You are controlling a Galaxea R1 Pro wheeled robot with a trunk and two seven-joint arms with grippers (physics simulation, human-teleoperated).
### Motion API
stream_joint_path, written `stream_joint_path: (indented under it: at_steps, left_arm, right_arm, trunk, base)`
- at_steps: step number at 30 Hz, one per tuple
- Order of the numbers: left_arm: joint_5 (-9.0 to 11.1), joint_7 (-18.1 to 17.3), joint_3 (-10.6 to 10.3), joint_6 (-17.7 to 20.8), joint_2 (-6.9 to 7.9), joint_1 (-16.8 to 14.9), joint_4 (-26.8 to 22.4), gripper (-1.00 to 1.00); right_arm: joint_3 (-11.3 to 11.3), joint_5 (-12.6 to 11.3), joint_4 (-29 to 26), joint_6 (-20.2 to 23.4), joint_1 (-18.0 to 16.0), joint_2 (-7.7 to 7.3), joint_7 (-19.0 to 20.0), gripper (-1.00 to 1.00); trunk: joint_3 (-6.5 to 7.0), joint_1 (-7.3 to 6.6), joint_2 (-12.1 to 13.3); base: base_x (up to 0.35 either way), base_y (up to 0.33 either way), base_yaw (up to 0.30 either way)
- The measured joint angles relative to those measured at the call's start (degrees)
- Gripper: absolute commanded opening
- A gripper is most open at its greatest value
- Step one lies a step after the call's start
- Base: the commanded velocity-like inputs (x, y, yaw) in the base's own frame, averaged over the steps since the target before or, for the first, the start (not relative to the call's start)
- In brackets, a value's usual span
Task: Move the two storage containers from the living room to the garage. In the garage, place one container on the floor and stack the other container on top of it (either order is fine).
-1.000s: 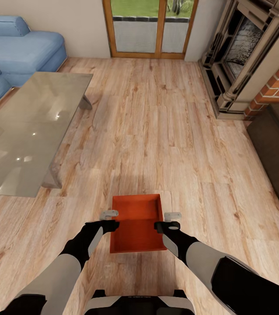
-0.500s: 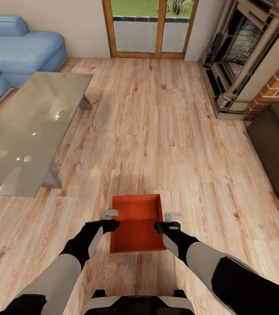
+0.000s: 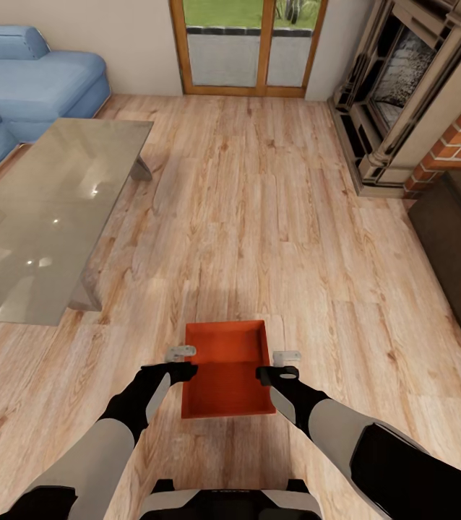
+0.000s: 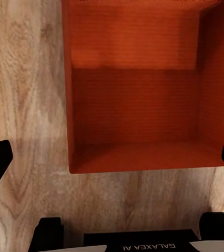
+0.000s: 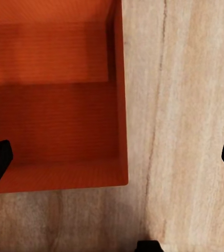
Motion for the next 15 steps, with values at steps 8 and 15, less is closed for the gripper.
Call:
stream_joint_path:
  at_steps: [8,15]
  left_arm:
    - [-0.1,0.0,0.0,0.0,0.0,0.0,0.0,1.0]
    - [0.0,0.0,0.0,0.1,0.08,0.0,0.0,1.0]
  right_arm:
    - [0.0,0.0,0.0,0.0,0.0,0.12,0.0,1.0]
    - [0.1,0.0,0.0,0.0,0.0,0.24,0.0,1.0]
  trunk:
    - [-1.44,1.76,-3.2]
    - [-2.7,3.3,-6.0]
  base:
    - [0.0,0.0,0.0]
    - [0.0,0.0,0.0]
